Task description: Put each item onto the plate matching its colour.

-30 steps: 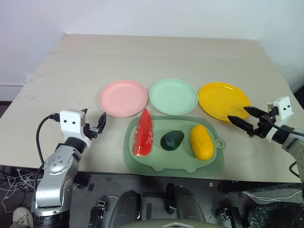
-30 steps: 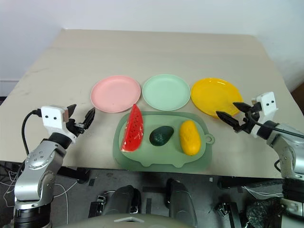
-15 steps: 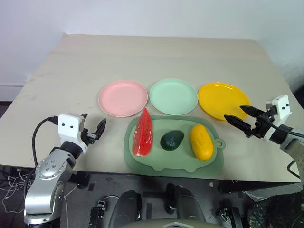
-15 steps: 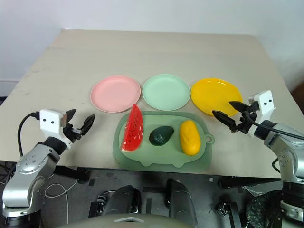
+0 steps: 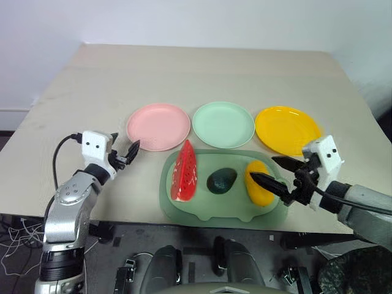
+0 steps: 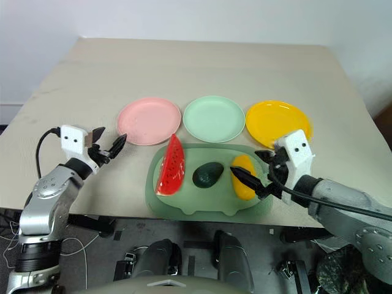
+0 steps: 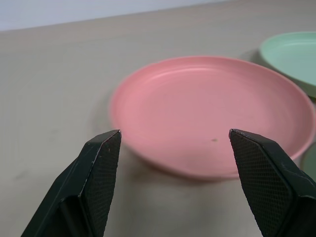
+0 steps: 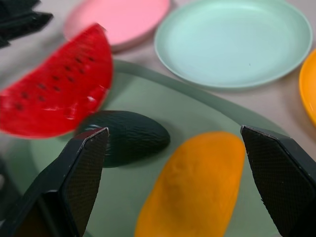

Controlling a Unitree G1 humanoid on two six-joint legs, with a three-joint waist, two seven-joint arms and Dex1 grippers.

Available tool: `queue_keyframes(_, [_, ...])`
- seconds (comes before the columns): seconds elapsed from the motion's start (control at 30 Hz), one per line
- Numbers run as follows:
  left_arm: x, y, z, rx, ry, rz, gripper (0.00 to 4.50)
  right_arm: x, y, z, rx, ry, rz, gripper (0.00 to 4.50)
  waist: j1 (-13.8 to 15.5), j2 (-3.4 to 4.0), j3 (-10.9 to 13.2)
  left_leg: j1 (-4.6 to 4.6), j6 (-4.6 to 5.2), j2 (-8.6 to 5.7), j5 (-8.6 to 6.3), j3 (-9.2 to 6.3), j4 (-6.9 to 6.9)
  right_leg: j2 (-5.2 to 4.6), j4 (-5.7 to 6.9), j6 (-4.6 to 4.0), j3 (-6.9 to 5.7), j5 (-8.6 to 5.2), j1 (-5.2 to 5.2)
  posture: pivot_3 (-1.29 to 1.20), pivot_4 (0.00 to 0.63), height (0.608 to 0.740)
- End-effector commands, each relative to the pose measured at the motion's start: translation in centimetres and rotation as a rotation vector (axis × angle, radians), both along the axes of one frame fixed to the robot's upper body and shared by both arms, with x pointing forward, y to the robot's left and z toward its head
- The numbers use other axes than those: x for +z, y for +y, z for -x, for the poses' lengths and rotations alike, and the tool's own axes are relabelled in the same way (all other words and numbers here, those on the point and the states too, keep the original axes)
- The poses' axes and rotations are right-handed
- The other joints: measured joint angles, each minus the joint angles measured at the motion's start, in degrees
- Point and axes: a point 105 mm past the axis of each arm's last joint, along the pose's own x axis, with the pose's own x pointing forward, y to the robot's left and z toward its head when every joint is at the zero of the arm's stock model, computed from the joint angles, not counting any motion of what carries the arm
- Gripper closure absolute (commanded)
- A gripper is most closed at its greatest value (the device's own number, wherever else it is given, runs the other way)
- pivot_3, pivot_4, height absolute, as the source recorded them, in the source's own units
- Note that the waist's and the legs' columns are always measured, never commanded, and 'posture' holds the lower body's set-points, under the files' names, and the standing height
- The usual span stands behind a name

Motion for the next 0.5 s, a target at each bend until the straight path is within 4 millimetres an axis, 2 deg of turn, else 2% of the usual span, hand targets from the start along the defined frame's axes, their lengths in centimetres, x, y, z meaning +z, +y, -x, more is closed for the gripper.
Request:
queue_keyframes(0.03, [1.2, -0.5, -0.2, -0.018, -0.058, -0.012, 0.84, -0.2, 0.1, -0.4, -0.049, 0.005, 0.046, 0.00, 0.00, 0.00, 0.00, 0.00, 0.00, 0.01, 0.00, 0.00, -0.01, 0.01, 0.01, 0.01, -0.01, 0.01, -0.01, 0.00, 0.150, 0.740])
queue_keyframes(0.23, [1.5, -0.4, 0.0, -0.016, -0.065, -0.013, 0.84, -2.1, -0.1, -1.3, -0.121, 0.074, 0.108, 0.00, -0.02, 0.00, 0.00, -0.01, 0.00, 0.01, 0.00, 0.00, -0.01, 0.02, 0.01, 0.03, 0.00, 0.02, -0.02, 0.00, 0.150, 0.740])
queue_keyframes(0.4, [1.8, -0.5, 0.0, -0.011, -0.076, -0.009, 0.84, -3.7, 0.4, -1.3, -0.119, 0.144, 0.136, 0.00, 0.01, -0.01, 0.00, -0.03, 0.00, 0.01, 0.00, -0.01, -0.01, 0.02, 0.00, 0.03, 0.00, 0.01, -0.03, 0.00, 0.150, 0.740])
queue_keyframes(0.5, [1.9, -0.7, 0.0, -0.010, -0.085, -0.007, 0.84, -4.6, -0.1, -1.7, -0.152, 0.165, 0.179, 0.00, -0.01, 0.00, 0.00, -0.02, 0.00, 0.02, 0.00, -0.01, -0.01, 0.02, 0.01, 0.03, 0.00, 0.01, -0.03, 0.00, 0.150, 0.740])
